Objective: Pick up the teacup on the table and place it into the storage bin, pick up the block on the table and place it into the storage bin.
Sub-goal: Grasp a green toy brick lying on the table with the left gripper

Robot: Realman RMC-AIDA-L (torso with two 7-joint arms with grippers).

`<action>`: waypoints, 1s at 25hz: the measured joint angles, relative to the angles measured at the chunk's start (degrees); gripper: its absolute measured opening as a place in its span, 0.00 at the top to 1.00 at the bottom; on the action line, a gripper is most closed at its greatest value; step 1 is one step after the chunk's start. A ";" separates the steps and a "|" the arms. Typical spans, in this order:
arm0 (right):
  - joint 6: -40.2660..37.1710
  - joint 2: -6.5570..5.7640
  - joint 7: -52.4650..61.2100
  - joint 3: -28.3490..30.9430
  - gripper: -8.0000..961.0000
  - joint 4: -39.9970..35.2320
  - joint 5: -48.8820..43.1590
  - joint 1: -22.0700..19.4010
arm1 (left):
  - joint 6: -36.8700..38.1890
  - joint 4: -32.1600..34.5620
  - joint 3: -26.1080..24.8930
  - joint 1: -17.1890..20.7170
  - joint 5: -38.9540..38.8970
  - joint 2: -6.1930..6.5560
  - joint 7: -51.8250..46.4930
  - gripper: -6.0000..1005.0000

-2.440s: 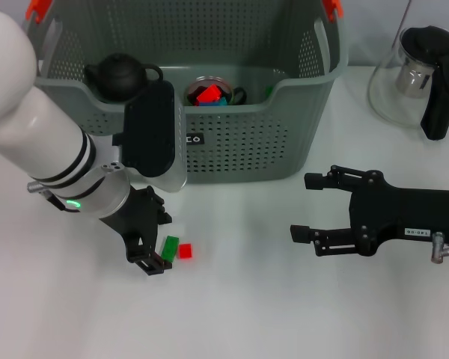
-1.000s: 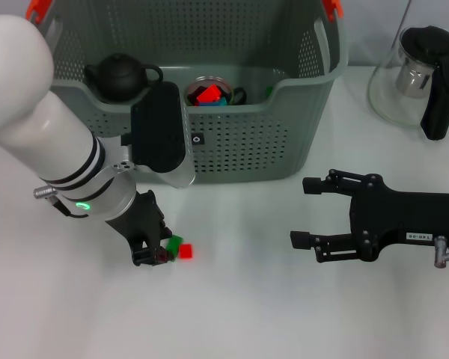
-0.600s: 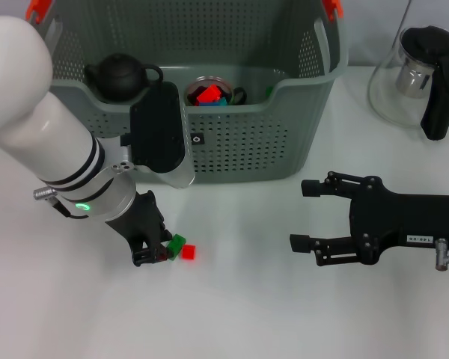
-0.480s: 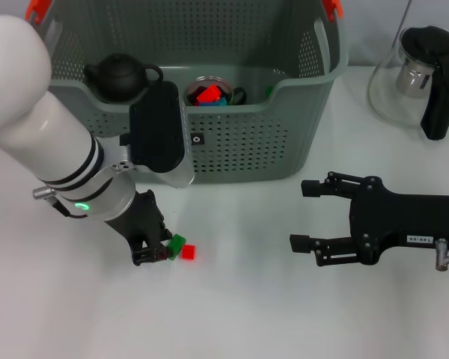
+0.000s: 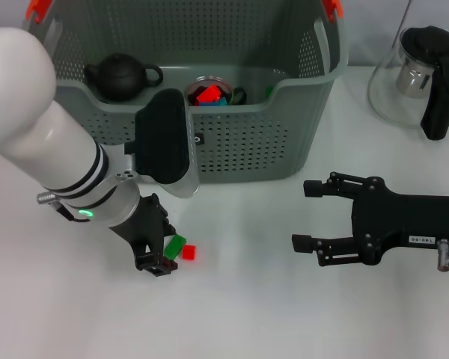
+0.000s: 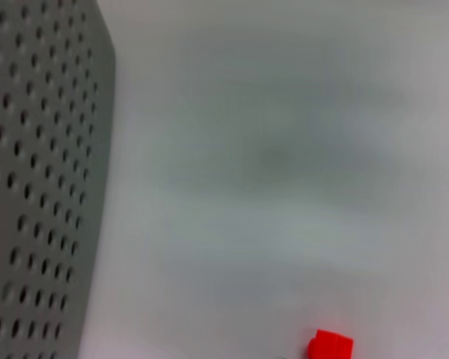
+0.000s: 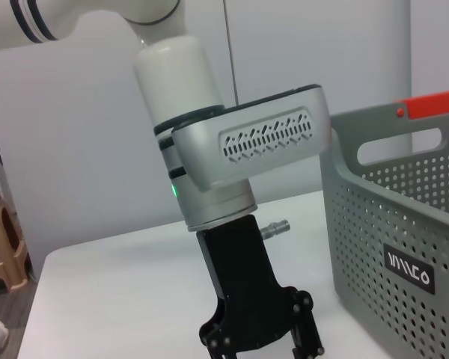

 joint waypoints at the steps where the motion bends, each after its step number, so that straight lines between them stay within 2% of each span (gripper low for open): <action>1: 0.00 0.00 0.00 0.00 0.02 0.00 0.00 -0.01 | -0.33 -0.03 0.16 0.04 -0.08 -0.03 -0.01 0.55; 9: 0.04 -0.01 0.00 -0.01 0.01 0.16 0.00 -0.09 | -2.32 -0.31 2.22 0.08 -0.15 -0.07 -0.02 0.41; 25: 0.05 -0.08 0.00 -0.01 0.02 0.37 -0.19 0.11 | -2.84 -2.21 2.91 -1.16 0.09 0.14 -0.12 0.42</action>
